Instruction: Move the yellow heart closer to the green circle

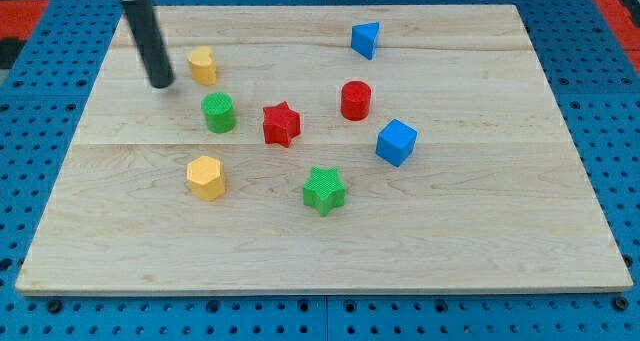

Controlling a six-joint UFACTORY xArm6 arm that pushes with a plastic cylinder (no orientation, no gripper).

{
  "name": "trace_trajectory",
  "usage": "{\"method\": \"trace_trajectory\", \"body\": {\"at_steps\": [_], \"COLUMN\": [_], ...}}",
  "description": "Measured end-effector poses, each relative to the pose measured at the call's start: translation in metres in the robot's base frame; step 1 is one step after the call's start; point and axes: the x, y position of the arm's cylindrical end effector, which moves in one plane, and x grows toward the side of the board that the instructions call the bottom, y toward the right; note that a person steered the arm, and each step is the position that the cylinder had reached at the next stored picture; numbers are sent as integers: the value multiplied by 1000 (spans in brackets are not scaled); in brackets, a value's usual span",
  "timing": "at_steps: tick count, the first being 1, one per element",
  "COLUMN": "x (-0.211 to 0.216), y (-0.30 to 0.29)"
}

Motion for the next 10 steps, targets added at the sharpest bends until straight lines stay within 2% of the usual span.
{"method": "trace_trajectory", "body": {"at_steps": [1, 2, 4, 5, 6, 7, 10], "x": [-22, -59, -16, -19, -23, -33, -40], "y": [-70, -55, -3, 12, -30, -36, 114]}}
